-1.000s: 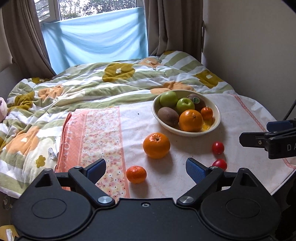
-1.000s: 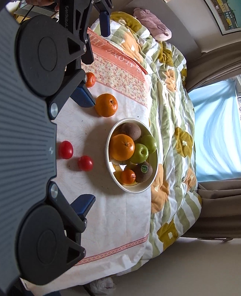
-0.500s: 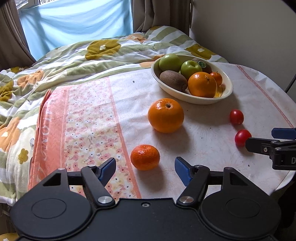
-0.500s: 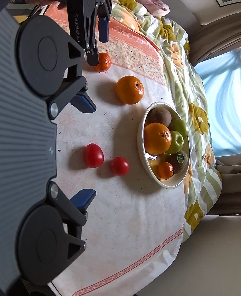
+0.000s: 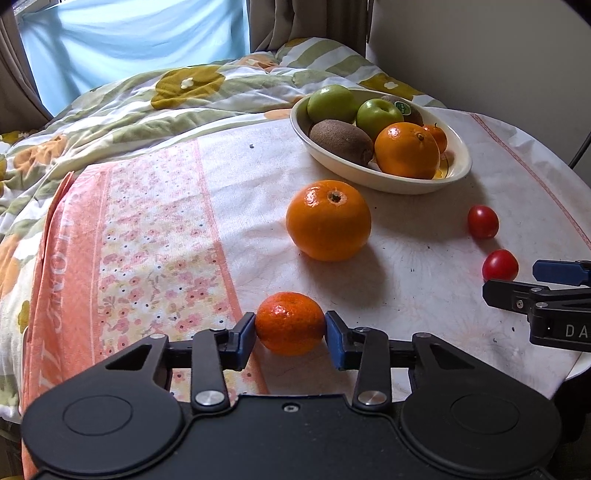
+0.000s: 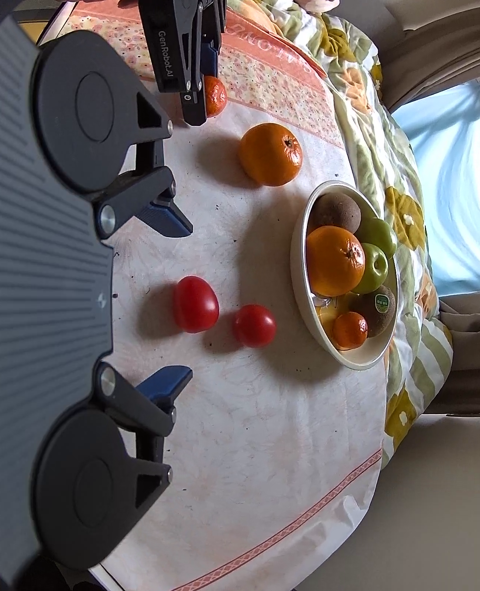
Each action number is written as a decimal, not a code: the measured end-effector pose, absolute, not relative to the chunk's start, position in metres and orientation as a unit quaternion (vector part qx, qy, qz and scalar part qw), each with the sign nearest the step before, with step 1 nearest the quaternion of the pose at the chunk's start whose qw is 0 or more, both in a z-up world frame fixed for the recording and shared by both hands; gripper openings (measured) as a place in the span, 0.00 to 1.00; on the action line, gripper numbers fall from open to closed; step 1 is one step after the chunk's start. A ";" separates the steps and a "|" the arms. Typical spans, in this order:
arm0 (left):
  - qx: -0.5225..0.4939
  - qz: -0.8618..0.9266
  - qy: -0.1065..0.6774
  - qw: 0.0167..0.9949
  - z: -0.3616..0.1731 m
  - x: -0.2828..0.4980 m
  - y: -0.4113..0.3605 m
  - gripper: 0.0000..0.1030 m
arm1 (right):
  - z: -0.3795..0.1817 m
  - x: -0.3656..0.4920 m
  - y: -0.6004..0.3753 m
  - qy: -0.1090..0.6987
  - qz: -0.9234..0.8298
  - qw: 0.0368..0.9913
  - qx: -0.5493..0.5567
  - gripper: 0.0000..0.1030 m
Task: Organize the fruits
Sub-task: 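Grasp the small tangerine with the left tool while the right tool grasps a red tomato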
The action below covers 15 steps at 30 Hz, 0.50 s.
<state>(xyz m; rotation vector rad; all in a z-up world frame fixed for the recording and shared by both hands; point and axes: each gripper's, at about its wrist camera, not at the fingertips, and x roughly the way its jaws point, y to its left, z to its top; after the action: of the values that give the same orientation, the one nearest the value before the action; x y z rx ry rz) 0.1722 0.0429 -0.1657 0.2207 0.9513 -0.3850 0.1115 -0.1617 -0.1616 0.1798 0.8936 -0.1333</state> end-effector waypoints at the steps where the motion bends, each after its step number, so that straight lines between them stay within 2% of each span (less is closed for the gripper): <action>1: 0.106 -0.185 0.454 0.865 -0.166 0.172 0.043 0.43 | -0.163 0.112 -0.162 0.432 -0.065 0.895 0.087 0.87; 15: 0.109 -0.188 0.447 0.868 -0.164 0.160 0.045 0.42 | -0.172 0.121 -0.163 0.432 -0.074 0.896 0.073 0.73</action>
<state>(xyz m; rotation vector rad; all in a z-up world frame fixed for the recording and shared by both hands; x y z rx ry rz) 0.1603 0.0451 -0.1642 0.2272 0.9363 -0.3933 0.1208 -0.1630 -0.1718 0.1518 0.8958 -0.1531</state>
